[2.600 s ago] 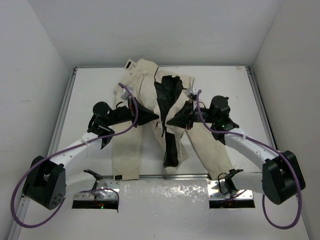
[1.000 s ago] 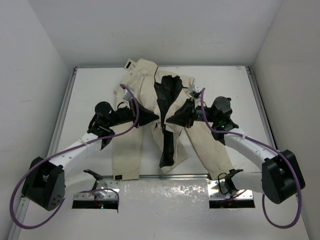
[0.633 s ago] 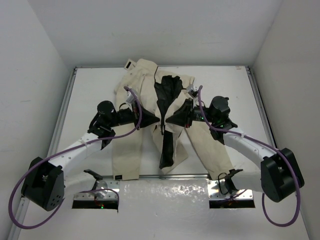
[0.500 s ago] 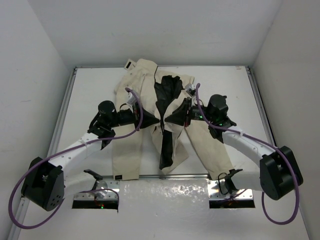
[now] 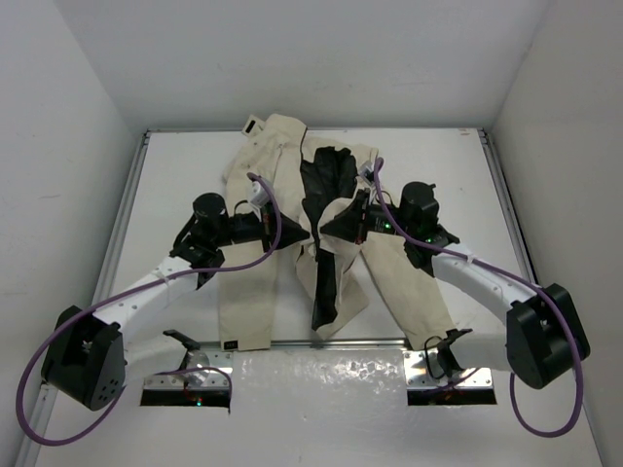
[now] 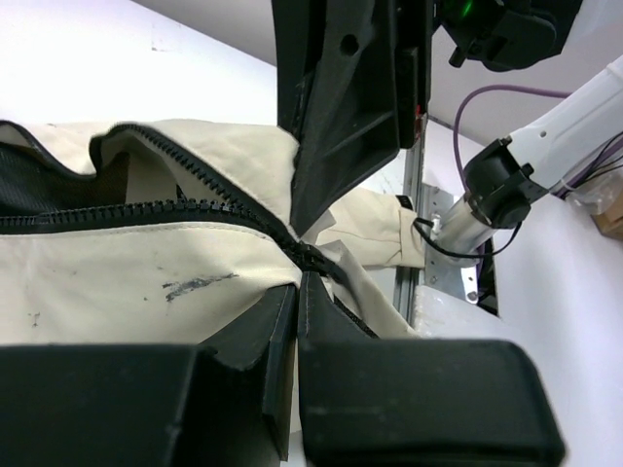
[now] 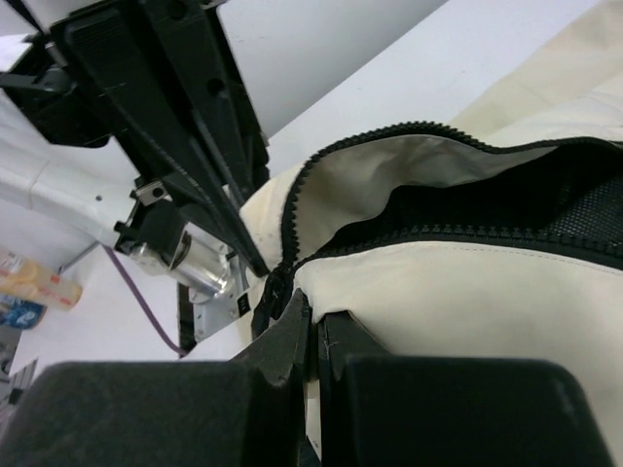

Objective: Zip up the jacket

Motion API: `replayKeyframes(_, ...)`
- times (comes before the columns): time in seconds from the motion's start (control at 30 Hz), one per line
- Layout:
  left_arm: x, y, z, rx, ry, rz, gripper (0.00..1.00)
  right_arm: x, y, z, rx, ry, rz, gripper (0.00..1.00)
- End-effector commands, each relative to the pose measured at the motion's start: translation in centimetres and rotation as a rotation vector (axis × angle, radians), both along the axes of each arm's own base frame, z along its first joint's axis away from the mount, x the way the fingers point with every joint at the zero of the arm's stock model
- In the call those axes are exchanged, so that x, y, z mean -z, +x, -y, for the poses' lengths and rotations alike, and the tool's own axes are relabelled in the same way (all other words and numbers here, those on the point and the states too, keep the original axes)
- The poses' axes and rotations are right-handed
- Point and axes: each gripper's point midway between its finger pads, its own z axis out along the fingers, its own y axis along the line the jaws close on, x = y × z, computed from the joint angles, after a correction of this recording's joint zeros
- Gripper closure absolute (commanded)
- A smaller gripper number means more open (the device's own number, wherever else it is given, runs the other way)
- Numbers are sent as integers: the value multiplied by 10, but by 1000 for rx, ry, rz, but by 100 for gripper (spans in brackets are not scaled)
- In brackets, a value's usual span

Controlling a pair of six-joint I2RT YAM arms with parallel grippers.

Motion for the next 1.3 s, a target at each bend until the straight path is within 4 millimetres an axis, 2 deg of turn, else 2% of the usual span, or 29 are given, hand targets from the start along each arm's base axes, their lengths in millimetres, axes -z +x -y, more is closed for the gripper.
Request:
replayKeyframes(0.0, -13, -21, 9, 134, -1, 55, 100, -42, 38, 5, 156, 43, 151, 100)
replayKeyframes(0.2, -3, -20, 8, 139, 35, 69, 100, -48, 44, 4, 169, 59, 153, 100)
replayKeyframes(0.33, 5, -21, 9, 148, 66, 84, 100, -44, 45, 3, 170, 54, 136, 100)
replayKeyframes(0.5, 16, -19, 7, 123, 90, 40, 100, -47, 43, 5, 174, 65, 145, 100)
replayKeyframes(0.63, 25, -11, 5, 57, 98, -34, 100, -54, 42, 5, 172, 69, 169, 100)
replayKeyframes(0.67, 27, -3, 4, 0, 103, -53, 100, -54, 42, 5, 171, 65, 172, 100)
replayKeyframes(0.8, 25, 14, -1, -118, 95, -74, 100, -46, 41, 6, 170, 56, 157, 100)
replayKeyframes(0.87, 18, 10, 1, -93, 74, -67, 100, -41, 40, 6, 175, 53, 139, 100)
replayKeyframes(1.0, 18, 10, 1, -84, 90, -30, 100, -38, 39, 6, 180, 68, 124, 100)
replayKeyframes(1.17, 32, 9, -2, -84, 131, -56, 100, -29, 47, 4, 198, 45, 89, 100)
replayKeyframes(1.2, 36, 12, -3, -107, 138, -75, 100, -20, 48, 3, 202, 27, 41, 86)
replayKeyframes(1.23, 39, 11, -4, -119, 139, -115, 100, -20, 50, 2, 197, 13, 31, 75)
replayKeyframes(1.27, 42, 11, -4, -124, 141, -135, 100, -11, 52, 1, 190, -18, 4, 68)
